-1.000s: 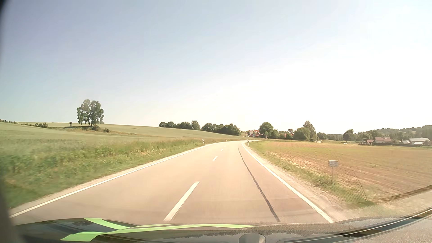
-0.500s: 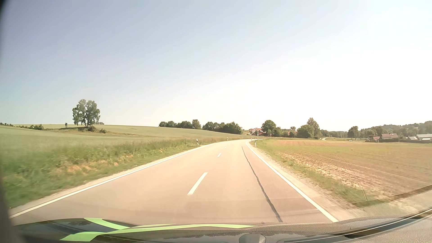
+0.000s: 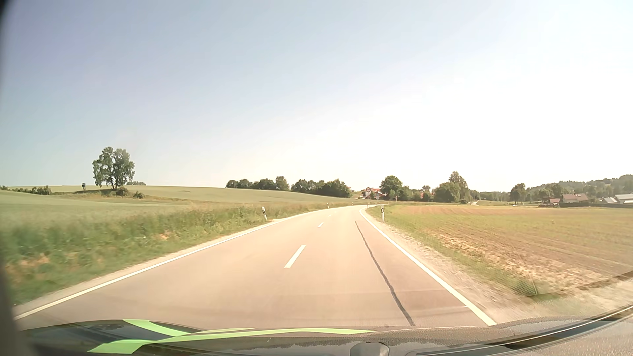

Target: Follow the waypoints while adhering to traffic rules and regulations

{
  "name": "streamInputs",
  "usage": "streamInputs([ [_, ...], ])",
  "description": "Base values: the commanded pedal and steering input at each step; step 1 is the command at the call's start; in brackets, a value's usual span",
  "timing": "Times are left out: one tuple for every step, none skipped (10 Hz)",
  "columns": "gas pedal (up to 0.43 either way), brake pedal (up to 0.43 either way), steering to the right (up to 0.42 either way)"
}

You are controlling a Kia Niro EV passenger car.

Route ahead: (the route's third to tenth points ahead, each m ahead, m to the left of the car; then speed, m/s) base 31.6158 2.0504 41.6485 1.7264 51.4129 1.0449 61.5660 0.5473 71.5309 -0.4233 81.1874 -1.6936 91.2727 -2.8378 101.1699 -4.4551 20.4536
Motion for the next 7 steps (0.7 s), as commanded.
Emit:
streamInputs([
  [0.24, 0.0, 0.003],
  [0.248, 0.0, 0.003],
  [0.268, 0.0, 0.003],
  [0.28, 0.0, 0.002],
  [0.28, 0.0, 0.001],
  [0.28, 0.0, 0.0],
  [0.24, 0.0, 0.0],
])
